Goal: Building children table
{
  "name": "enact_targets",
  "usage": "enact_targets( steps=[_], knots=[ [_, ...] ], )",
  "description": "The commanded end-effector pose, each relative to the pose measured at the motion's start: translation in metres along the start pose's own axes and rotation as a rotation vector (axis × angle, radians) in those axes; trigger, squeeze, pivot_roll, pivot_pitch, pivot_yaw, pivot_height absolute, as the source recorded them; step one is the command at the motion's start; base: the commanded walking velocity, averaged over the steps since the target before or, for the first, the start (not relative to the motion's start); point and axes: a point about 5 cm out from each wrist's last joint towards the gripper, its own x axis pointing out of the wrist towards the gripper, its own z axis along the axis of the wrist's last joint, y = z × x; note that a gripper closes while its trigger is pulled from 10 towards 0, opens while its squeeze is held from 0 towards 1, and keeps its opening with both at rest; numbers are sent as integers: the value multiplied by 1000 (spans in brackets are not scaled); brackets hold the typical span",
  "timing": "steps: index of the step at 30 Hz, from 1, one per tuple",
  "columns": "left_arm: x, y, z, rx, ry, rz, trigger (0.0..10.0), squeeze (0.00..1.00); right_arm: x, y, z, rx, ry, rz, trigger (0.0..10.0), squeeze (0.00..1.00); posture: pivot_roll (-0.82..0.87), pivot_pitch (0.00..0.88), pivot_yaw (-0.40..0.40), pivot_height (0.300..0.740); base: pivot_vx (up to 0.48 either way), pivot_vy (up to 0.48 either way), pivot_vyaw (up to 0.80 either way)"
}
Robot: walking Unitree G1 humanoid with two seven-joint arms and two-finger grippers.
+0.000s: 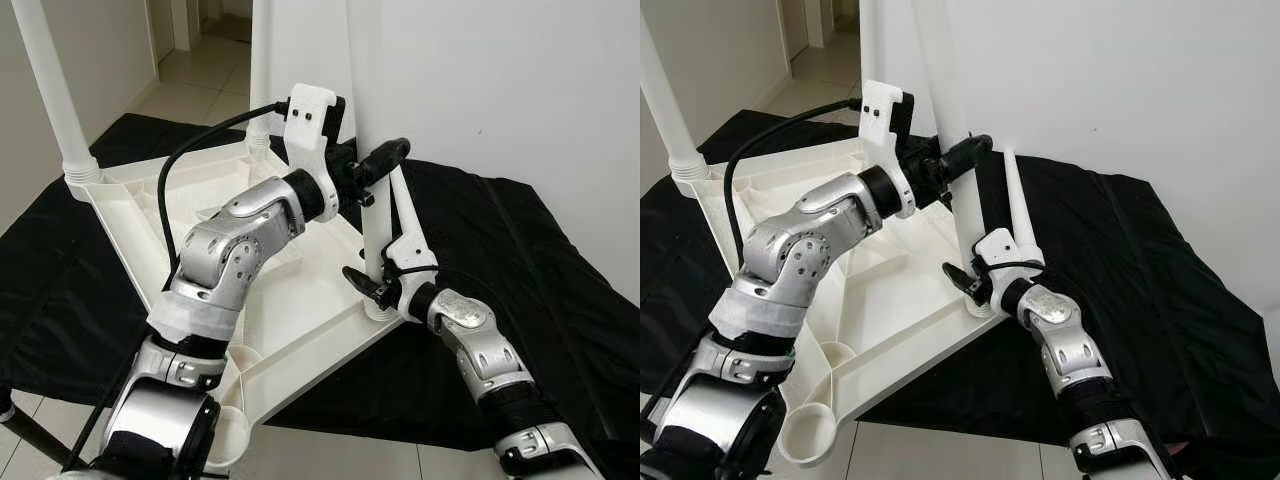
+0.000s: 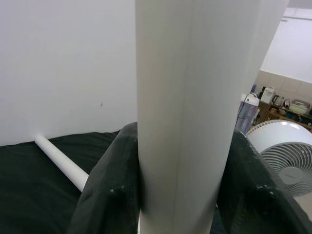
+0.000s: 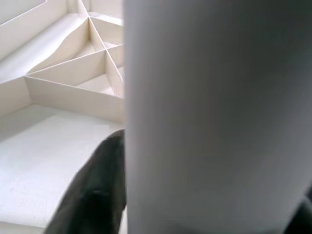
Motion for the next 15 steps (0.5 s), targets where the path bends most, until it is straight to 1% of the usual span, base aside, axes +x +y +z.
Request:
enact_targets(
  steps=[1, 2, 3, 4, 5, 6, 9, 12, 15],
  knots=[
    [6, -3, 4, 12, 12, 6, 10000, 0, 1, -4, 1, 28, 4, -27, 10000, 965, 40, 0, -100, 740, 0, 0, 0],
    [6, -3, 4, 12, 12, 6, 10000, 0, 1, -4, 1, 28, 4, -27, 10000, 965, 40, 0, -100, 740, 0, 0, 0],
    [7, -1, 5, 10, 17, 33, 10000, 0, 2, -5, 1, 38, -2, -42, 10000, 1000, 37, 0, -98, 740, 0, 0, 0],
    [10, 1, 8, 20, 30, 68, 10000, 0, 4, -4, 3, 39, -13, -59, 10000, 1000, 35, 0, -93, 740, 0, 0, 0],
    [10, 1, 8, 20, 30, 68, 10000, 0, 4, -4, 3, 39, -13, -59, 10000, 1000, 35, 0, -93, 740, 0, 0, 0],
    [12, 4, 13, 29, 35, 111, 10000, 0, 7, -2, 6, 31, -25, -67, 10000, 1000, 33, 0, -90, 740, 0, 0, 0],
    [14, 6, 16, 36, 40, 140, 10000, 0, 9, 0, 9, 21, -34, -75, 10000, 1000, 33, 0, -90, 740, 0, 0, 0],
    [19, 9, 32, 74, 13, 204, 10000, 0, 17, 0, 16, 21, -48, -135, 10000, 1000, 28, 0, -75, 740, 0, 0, 0],
    [19, 9, 35, 93, 8, 218, 10000, 0, 18, 0, 17, 20, -52, -149, 10000, 1000, 26, 0, -69, 740, 0, 0, 0]
  ],
)
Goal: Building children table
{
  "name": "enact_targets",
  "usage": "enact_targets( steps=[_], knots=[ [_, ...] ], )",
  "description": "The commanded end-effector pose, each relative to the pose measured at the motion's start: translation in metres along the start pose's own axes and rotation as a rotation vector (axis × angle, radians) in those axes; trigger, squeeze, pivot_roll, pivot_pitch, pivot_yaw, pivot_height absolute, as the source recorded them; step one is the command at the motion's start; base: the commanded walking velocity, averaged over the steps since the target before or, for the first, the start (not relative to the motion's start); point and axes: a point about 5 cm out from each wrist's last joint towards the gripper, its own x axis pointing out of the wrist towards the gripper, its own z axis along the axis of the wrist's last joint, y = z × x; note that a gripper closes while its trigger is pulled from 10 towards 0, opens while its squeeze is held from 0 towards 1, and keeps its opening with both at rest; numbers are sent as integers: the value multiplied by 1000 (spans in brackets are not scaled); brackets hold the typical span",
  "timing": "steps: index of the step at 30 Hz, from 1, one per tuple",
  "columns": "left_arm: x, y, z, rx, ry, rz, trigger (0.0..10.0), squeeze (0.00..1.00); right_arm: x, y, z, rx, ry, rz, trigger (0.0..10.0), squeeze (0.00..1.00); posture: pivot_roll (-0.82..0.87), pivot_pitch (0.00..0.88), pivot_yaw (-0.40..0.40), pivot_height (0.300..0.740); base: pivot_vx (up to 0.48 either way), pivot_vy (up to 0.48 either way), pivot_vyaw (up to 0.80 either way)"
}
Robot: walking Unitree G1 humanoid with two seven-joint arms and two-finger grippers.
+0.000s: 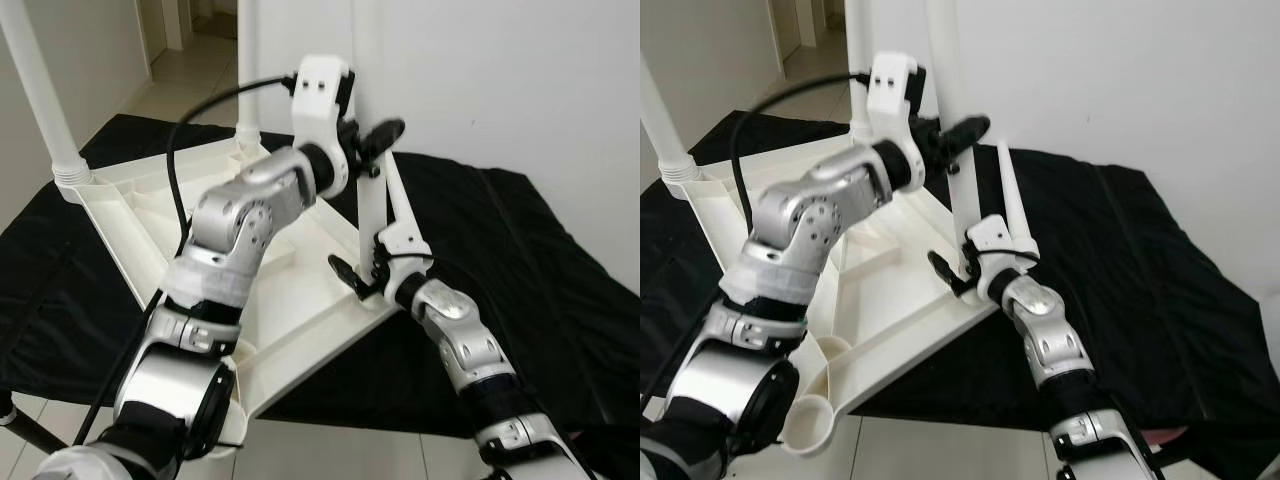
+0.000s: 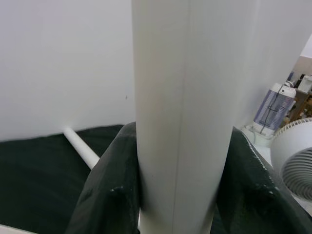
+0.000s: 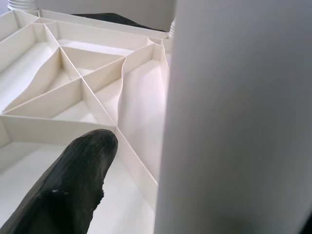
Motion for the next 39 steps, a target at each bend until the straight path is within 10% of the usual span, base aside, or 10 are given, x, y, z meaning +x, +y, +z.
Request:
enact_targets(
  steps=[1, 4, 5, 24, 39],
  knots=[
    [1, 1, 12, 44, -31, 60, 10000, 0, 2, -2, 0, -5, 11, -30, 10000, 1000, 26, 0, -69, 740, 0, 0, 0],
    [4, 2, 18, 78, -39, 102, 10000, 0, 6, -2, 4, -2, 4, -77, 10000, 976, 28, 0, -74, 740, 0, 0, 0],
    [5, 2, 21, 98, -40, 125, 10000, 0, 9, -2, 6, 6, 1, -108, 10000, 0, 28, 0, -74, 740, 0, 0, 0],
    [17, -8, 34, 135, -53, 192, 10000, 0, 39, -3, 21, -26, -27, -465, 10000, 0, 47, 0, -84, 740, 0, 0, 0],
    [20, -20, 37, 135, -66, 171, 10000, 0, 50, 10, 22, -93, -22, -519, 10000, 0, 57, 0, -93, 740, 0, 0, 0]
  ],
)
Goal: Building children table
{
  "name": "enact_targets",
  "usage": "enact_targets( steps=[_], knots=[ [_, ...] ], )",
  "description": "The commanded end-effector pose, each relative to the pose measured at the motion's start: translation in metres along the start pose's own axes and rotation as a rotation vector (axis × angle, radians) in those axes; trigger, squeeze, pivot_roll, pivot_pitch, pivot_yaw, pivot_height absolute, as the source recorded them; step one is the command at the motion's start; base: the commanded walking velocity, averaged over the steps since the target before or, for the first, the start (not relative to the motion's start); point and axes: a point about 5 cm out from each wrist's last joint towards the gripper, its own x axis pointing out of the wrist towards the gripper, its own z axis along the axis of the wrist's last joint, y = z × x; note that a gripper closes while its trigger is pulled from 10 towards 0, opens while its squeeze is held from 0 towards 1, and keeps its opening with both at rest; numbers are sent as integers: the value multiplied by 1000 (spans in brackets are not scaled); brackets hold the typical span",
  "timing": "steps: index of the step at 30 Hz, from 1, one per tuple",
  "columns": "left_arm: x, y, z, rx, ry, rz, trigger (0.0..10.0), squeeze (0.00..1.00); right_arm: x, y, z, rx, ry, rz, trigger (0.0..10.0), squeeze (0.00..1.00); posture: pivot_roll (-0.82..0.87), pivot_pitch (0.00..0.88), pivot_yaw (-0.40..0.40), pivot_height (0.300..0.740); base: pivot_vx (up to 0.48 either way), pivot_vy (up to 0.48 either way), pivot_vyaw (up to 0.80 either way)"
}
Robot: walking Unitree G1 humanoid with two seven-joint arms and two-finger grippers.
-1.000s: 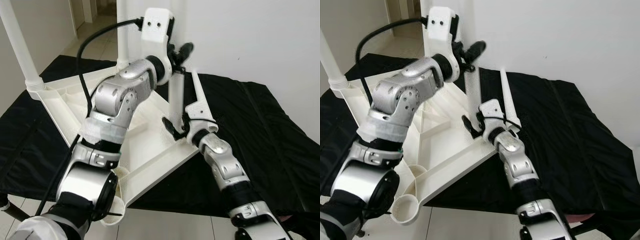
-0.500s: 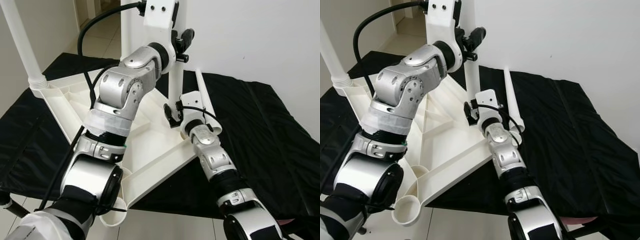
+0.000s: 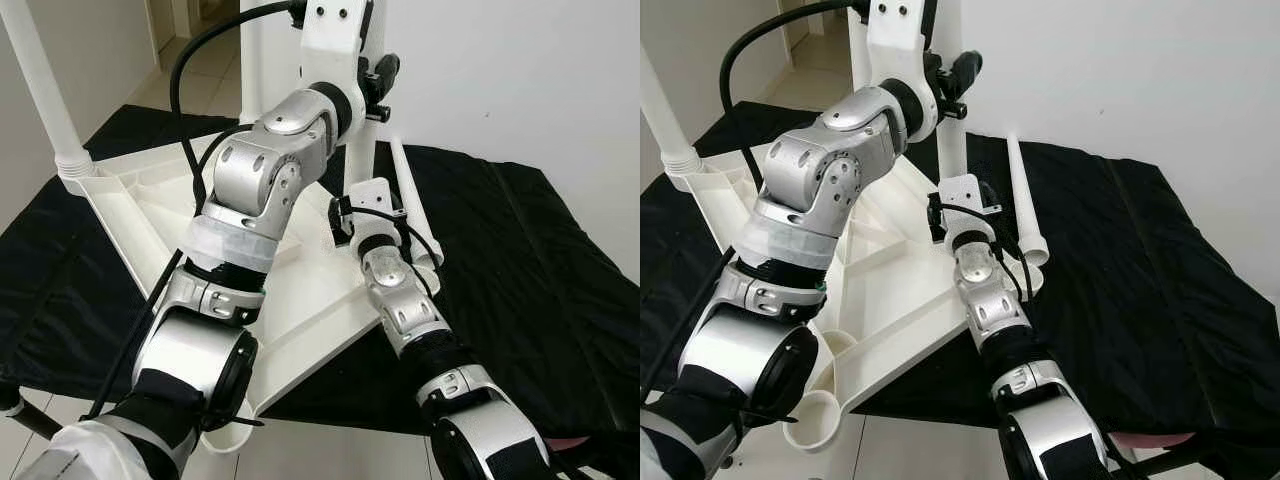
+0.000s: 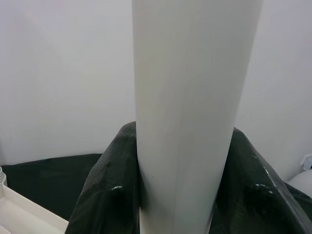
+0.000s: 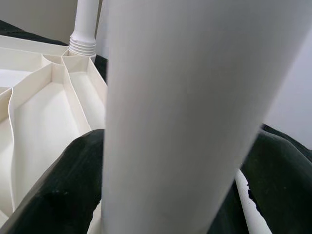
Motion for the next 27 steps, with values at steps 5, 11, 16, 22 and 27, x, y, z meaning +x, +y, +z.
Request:
enact_targets(
  steps=[5, 11, 16, 22, 27],
  knots=[
    [1, -16, 11, 22, -26, -43, 10000, 0, 3, 1, 3, -14, -6, -46, 7961, 0, 57, 0, -93, 740, 0, 0, 0],
    [2, -18, 12, 22, -26, -47, 10000, 0, 4, 0, 4, -29, -16, -77, 3529, 0, 60, 0, -95, 740, 0, 0, 0],
    [2, -17, 11, 22, -24, -45, 10000, 0, 5, -1, 4, -19, -13, -108, 1059, 0, 62, 0, -97, 740, 0, 0, 0],
    [2, -17, 12, 27, -26, -43, 10000, 0, 6, 0, 1, 11, 14, -128, 0, 0, 68, 0, -101, 740, 0, 0, 0],
    [2, -18, 14, 36, -35, -41, 10000, 0, 6, -1, 0, 19, 22, -145, 0, 0, 68, 0, -101, 740, 0, 0, 0]
  ],
)
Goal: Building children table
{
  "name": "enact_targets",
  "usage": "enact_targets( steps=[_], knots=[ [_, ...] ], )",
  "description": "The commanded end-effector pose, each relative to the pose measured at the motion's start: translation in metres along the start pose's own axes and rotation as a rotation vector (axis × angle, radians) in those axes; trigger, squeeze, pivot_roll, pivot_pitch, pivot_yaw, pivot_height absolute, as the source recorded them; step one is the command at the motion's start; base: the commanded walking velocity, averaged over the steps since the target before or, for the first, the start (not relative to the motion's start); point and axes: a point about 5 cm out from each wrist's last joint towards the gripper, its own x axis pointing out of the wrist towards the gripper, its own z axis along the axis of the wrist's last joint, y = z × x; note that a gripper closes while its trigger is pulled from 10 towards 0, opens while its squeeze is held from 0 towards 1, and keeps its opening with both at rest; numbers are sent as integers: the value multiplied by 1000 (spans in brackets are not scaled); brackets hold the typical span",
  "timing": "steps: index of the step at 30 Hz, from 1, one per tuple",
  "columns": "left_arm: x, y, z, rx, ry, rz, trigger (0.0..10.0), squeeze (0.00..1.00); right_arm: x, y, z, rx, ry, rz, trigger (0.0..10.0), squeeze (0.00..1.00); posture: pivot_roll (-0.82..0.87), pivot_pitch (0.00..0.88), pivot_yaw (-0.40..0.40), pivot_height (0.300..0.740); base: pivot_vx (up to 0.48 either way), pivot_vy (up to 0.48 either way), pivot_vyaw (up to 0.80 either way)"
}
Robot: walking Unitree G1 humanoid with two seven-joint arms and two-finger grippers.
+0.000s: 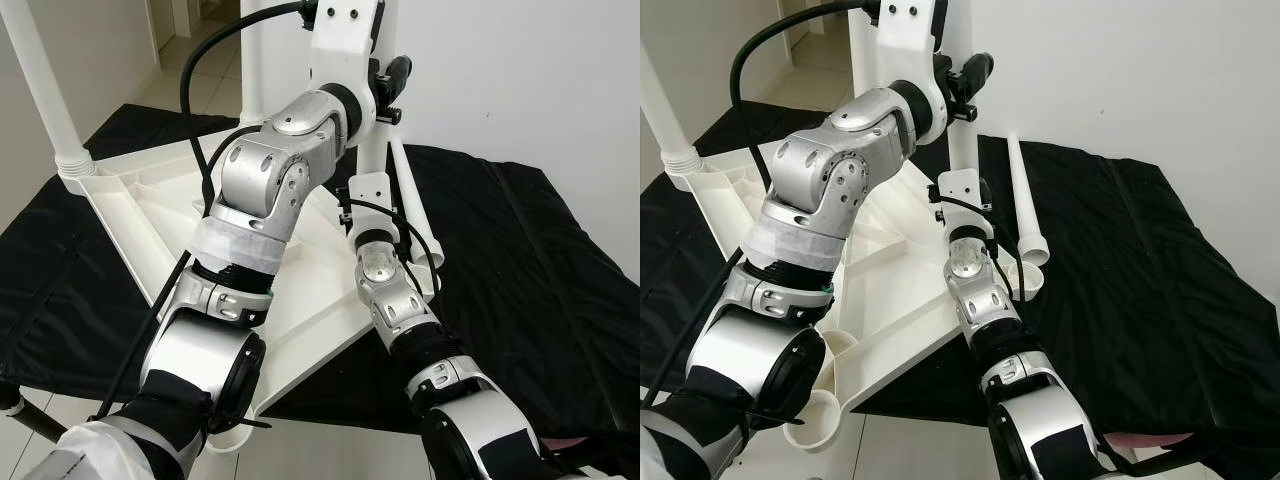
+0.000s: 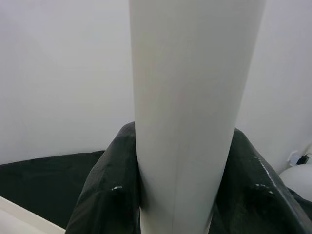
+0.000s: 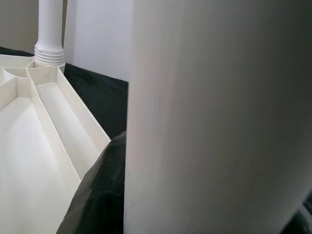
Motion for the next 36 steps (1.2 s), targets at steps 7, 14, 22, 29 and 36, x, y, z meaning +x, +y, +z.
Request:
enact_targets(
  steps=[7, 14, 22, 29, 36],
  knots=[
    [-1, -19, 15, 13, -72, -92, 10000, 1000, 3, -5, -4, 9, 35, -36, 10000, 0, 70, 0, -94, 740, 0, 0, 0],
    [-2, -22, 16, -6, -84, -106, 10000, 1000, 5, -7, -5, 40, 49, -46, 10000, 0, 70, 0, -92, 740, 0, 0, 0],
    [-5, -26, 18, 13, -118, -120, 10000, 0, 11, -18, -3, 84, 57, -92, 10000, 0, 83, 0, -97, 740, 0, 0, 0],
    [-8, -22, 16, -34, -126, -96, 10000, 0, 14, -33, -3, 129, 57, -138, 10000, 0, 84, 0, -96, 740, 0, 0, 0],
    [-17, -9, 2, -116, -97, -62, 10000, 0, 13, -53, 1, 189, 14, -180, 10000, 0, 58, 0, -85, 740, 0, 0, 0]
  ],
)
